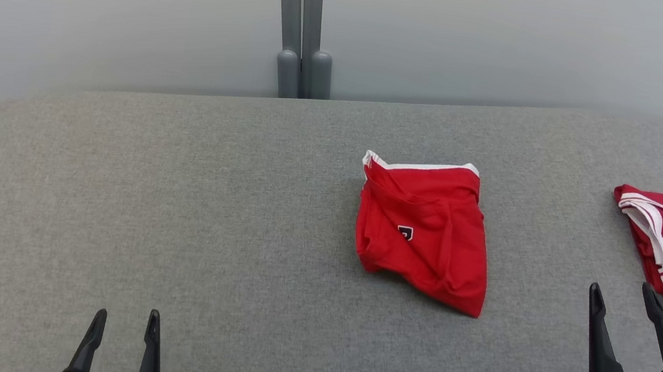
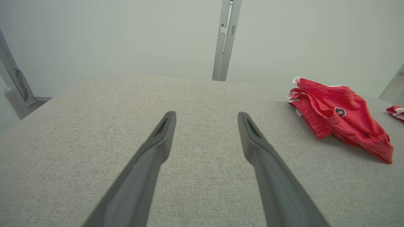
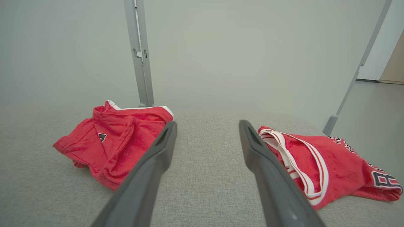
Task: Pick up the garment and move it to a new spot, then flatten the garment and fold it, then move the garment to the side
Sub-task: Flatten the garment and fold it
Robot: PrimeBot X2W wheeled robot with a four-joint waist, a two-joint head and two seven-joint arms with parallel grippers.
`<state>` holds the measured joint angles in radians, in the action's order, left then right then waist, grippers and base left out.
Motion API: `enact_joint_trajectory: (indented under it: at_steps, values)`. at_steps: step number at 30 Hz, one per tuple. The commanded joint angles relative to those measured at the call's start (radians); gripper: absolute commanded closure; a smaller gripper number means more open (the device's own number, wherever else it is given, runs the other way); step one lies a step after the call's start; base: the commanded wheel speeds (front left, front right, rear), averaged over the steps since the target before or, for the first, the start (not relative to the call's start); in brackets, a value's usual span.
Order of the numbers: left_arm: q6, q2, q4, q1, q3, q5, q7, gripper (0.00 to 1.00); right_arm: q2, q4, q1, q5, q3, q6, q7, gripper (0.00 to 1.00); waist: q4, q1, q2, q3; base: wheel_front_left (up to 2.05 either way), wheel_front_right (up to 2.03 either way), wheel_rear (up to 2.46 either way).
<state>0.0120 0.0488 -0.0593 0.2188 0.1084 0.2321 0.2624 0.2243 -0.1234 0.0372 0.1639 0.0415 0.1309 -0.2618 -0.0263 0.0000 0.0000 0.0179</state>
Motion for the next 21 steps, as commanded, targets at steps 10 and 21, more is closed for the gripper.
enact_joint_trajectory:
  at_steps: [10,21]
  values:
    - [-0.001,0.004,-0.007,0.018,-0.015,0.004,0.003,0.00,-0.027,-0.006,0.033,-0.008,0.011,0.000,-0.004,0.00,0.041,0.0000,0.0000,0.008,0.00,0.00,0.00]
    - [-0.004,0.004,0.004,-0.004,-0.018,0.001,0.003,0.00,-0.033,0.025,-0.022,0.029,0.032,0.000,-0.004,0.70,0.060,0.0000,0.0000,-0.011,0.00,0.00,0.00]
